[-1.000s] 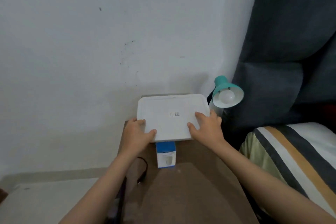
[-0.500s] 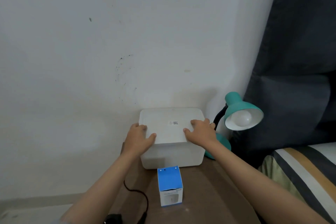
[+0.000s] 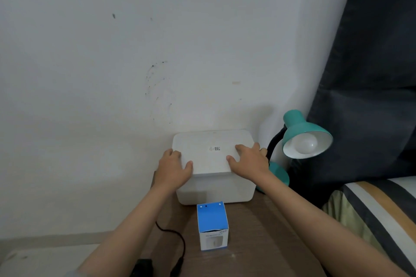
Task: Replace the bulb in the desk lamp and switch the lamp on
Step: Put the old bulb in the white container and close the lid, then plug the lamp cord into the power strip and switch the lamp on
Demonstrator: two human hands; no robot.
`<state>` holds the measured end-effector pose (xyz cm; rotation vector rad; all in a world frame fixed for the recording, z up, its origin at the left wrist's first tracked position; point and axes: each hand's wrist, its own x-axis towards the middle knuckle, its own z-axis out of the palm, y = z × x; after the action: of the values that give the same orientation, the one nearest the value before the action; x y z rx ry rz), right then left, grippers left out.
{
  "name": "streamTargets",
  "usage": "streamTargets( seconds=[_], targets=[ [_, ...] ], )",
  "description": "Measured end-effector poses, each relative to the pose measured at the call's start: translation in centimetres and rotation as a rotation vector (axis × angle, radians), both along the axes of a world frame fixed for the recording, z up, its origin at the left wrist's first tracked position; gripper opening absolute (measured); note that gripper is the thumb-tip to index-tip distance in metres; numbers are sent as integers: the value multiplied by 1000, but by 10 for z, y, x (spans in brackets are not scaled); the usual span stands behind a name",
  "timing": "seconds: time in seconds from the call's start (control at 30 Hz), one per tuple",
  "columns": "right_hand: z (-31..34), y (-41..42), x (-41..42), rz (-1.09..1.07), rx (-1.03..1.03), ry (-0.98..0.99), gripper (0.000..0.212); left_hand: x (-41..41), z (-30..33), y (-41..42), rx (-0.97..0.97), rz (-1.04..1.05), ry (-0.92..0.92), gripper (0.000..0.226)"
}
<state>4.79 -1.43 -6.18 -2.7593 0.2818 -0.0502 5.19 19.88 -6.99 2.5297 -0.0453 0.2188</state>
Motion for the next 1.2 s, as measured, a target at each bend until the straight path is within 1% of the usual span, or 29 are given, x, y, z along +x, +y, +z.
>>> streamTargets(
  seconds=[0.1,0.2,0.3,0.43,0.53,0.6,0.77,0.87,0.9,0.97,1.03,1.13,1.2],
  targets=[
    [-9,0,2,28,-68,26,62,2,-5,1,104,-58,68,56],
    [-15,-5,8,96,-134,84,66,8,-10,3,223,-133,85,60],
    [-19,-11,13,158,-159,112,70,13,-14,5,318,-188,100,63],
    [-20,-15,20,180,-179,115,73,23,-17,8,361,-223,103,67],
    [-20,-17,26,189,-165,113,76,29,-17,9,376,-230,111,80],
    [-18,-18,29,190,-149,109,79,31,-16,9,386,-236,107,83],
    [-8,-17,31,189,-151,139,82,31,-12,10,456,-248,127,84],
    [-9,-14,27,174,-188,161,82,32,-4,6,540,-237,146,75],
    [-9,-12,25,161,-206,153,81,30,-1,3,540,-224,144,71],
    [-6,-4,18,149,-251,88,71,19,4,-4,451,-194,115,63],
    [-4,9,3,177,-232,-78,56,-1,4,-7,271,-165,59,57],
    [-10,30,-37,253,-14,-399,40,-41,-2,2,8,-103,-21,54],
    [-18,46,-71,296,90,-534,33,-72,-11,15,-81,-85,-65,51]
  ],
)
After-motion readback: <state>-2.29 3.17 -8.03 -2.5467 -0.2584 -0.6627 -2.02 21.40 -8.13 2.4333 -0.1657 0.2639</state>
